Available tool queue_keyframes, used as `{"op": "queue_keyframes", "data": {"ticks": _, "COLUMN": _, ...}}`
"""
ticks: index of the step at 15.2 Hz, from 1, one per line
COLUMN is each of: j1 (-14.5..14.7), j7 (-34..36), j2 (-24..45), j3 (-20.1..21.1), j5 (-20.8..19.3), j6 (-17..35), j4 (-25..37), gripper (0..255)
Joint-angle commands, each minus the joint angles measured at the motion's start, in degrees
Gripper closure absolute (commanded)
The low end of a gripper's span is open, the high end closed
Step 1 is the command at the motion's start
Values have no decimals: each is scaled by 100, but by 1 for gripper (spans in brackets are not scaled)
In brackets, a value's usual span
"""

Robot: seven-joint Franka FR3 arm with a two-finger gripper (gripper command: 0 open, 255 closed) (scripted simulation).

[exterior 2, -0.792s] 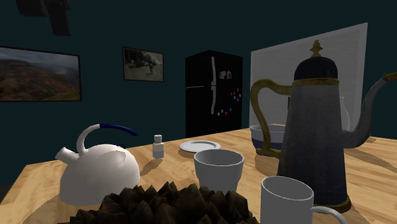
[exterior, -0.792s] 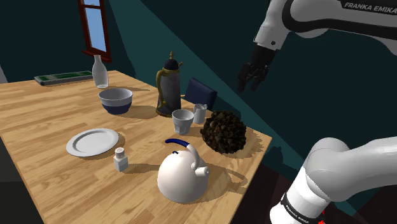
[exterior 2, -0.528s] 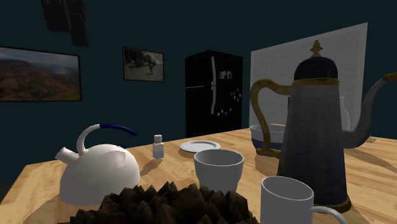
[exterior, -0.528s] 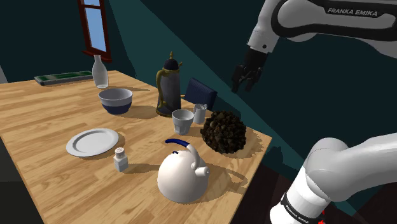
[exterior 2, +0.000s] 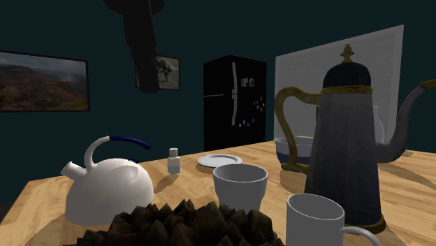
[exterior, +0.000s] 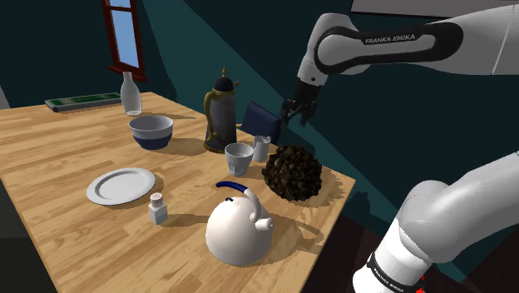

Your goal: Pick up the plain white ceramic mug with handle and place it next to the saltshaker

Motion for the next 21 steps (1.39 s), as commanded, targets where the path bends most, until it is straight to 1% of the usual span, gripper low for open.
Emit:
{"op": "queue_keyframes", "data": {"ticks": 1, "j1": -25, "j7": 22, "j2": 383, "j3": -9, "j5": -40, "j6": 356, "j4": 58, "gripper": 0}}
{"op": "queue_keyframes", "data": {"ticks": 6, "j1": -90, "j7": 81, "j2": 1383, "j3": -45, "j5": -136, "j6": 1053, "j4": 420, "gripper": 0}}
{"op": "queue_keyframes", "data": {"ticks": 11, "j1": -154, "j7": 151, "j2": 2421, "j3": -92, "j5": -221, "j6": 1598, "j4": 972, "gripper": 0}}
{"op": "queue_keyframes", "data": {"ticks": 16, "j1": -216, "j7": 221, "j2": 3480, "j3": -150, "j5": -287, "j6": 1977, "j4": 1712, "gripper": 0}}
{"op": "queue_keyframes", "data": {"ticks": 20, "j1": -267, "j7": 269, "j2": 4341, "j3": -203, "j5": -317, "j6": 2154, "j4": 2444, "gripper": 0}}
{"op": "queue_keyframes", "data": {"ticks": 21, "j1": -269, "j7": 272, "j2": 4383, "j3": -206, "j5": -318, "j6": 2160, "j4": 2483, "gripper": 0}}
